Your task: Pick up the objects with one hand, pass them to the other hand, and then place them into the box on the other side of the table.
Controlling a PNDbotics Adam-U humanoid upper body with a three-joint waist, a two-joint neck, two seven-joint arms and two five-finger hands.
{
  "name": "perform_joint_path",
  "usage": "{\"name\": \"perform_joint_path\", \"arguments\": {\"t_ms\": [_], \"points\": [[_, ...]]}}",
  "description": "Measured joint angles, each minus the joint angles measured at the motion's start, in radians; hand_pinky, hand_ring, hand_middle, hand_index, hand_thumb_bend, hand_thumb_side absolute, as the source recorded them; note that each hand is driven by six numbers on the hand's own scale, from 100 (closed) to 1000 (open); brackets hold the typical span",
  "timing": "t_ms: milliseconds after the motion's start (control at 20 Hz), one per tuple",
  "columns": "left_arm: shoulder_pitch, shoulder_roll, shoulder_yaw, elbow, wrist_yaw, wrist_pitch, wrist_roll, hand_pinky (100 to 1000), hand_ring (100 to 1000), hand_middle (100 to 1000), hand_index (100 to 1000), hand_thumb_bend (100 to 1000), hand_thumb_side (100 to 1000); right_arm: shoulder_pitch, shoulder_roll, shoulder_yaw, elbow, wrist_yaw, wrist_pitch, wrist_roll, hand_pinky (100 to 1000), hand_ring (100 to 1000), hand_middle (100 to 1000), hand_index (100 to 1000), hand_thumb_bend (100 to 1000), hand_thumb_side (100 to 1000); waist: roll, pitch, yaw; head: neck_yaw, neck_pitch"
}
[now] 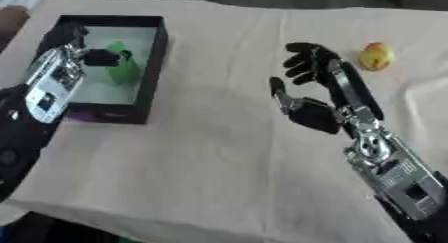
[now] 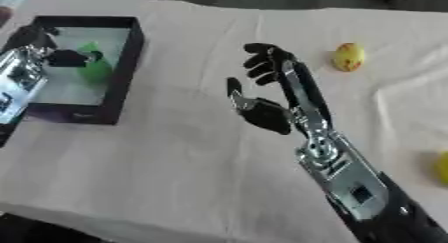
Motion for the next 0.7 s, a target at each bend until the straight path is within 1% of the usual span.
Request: {"name": "perform_joint_path", "arguments": {"t_ms": [100,200,300,350,400,550,700], "points": [[0.003,0.001,0.000,-0.028,0.003,0.000,0.027,772,740,642,831,257,346,0.000,-0.005,0.000,-0.006,0.000,0.000,-0.001,642,656,621,809,242,142,0.000,0.000,0.000,-0.016,0.001],[0.009,0.001,0.002,-0.075,0.024,-0.008,0.070,744,723,665,817,109,372,-0.001,-0.012,-0.008,-0.018,-0.002,0.003,-0.004,644,660,626,809,250,139,-0.001,0.000,-0.001,-0.035,0.006],[0.020,0.003,0.006,-0.138,0.073,-0.031,0.131,722,717,684,807,100,389,-0.007,-0.026,-0.020,-0.040,-0.008,0.016,-0.002,646,663,629,811,247,146,-0.001,0.000,-0.004,-0.055,0.008],[0.028,0.006,0.006,-0.171,0.102,-0.049,0.167,705,713,689,809,100,402,-0.010,-0.035,-0.028,-0.053,-0.011,0.027,0.002,646,665,633,814,182,224,-0.002,0.000,-0.006,-0.065,0.008],[0.037,0.007,0.007,-0.203,0.136,-0.070,0.204,686,704,688,809,100,434,-0.013,-0.044,-0.037,-0.068,-0.016,0.041,0.009,648,668,637,816,256,154,-0.003,-0.001,-0.007,-0.075,0.009],[0.070,0.007,0.007,-0.292,0.252,-0.160,0.317,664,695,677,803,100,487,-0.017,-0.070,-0.067,-0.121,-0.027,0.092,0.032,648,671,639,815,256,158,-0.007,-0.002,-0.015,-0.105,0.011],[0.102,0.005,0.007,-0.354,0.360,-0.260,0.417,649,686,659,791,100,535,-0.016,-0.088,-0.094,-0.169,-0.033,0.135,0.052,650,675,644,814,261,170,-0.007,-0.005,-0.019,-0.134,0.016]]}}
